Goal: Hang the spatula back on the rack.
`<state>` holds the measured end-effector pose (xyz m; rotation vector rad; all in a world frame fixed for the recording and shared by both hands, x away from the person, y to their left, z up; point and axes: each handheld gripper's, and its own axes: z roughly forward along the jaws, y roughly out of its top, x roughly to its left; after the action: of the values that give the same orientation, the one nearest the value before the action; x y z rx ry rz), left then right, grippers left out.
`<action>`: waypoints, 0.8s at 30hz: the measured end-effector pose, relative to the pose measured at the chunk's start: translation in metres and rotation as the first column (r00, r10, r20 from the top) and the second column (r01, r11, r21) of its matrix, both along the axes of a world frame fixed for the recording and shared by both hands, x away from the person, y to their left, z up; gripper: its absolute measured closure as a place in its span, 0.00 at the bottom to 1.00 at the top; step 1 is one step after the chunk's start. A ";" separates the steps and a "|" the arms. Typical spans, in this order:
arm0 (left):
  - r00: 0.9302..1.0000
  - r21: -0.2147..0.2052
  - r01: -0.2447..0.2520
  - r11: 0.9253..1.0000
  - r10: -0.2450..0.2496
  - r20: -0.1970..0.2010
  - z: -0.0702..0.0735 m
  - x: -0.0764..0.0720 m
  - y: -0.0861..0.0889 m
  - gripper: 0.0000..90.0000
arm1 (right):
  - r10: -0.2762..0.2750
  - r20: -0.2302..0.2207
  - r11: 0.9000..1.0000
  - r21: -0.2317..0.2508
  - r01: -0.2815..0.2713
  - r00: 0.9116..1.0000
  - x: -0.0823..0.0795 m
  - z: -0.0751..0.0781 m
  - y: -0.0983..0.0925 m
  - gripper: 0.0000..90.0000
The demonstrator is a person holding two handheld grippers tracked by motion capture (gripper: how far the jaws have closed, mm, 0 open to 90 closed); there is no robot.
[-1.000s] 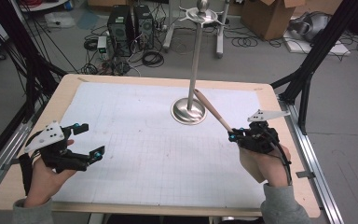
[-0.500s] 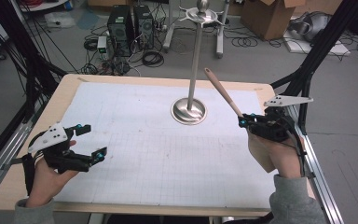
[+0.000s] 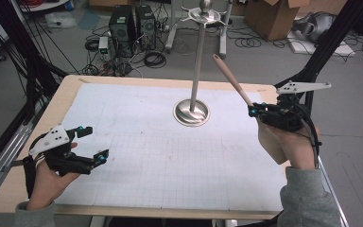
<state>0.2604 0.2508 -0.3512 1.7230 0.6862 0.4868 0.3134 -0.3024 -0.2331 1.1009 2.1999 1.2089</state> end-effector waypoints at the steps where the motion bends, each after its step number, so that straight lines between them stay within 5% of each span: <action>1: 1.000 0.000 0.000 1.000 0.000 0.000 0.000 0.000 0.001 0.02 | -0.005 -0.003 1.000 0.004 0.005 1.000 0.000 0.002 0.000 0.87; 24: 1.000 -0.012 -0.009 1.000 0.009 -0.005 -0.001 0.001 0.005 0.02 | -0.044 0.039 0.999 -0.011 0.045 0.998 0.005 0.035 -0.001 0.87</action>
<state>0.2616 0.2559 -0.3522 1.7112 0.6989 0.4839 0.3188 -0.3035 -0.1984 1.1063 2.1395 1.1873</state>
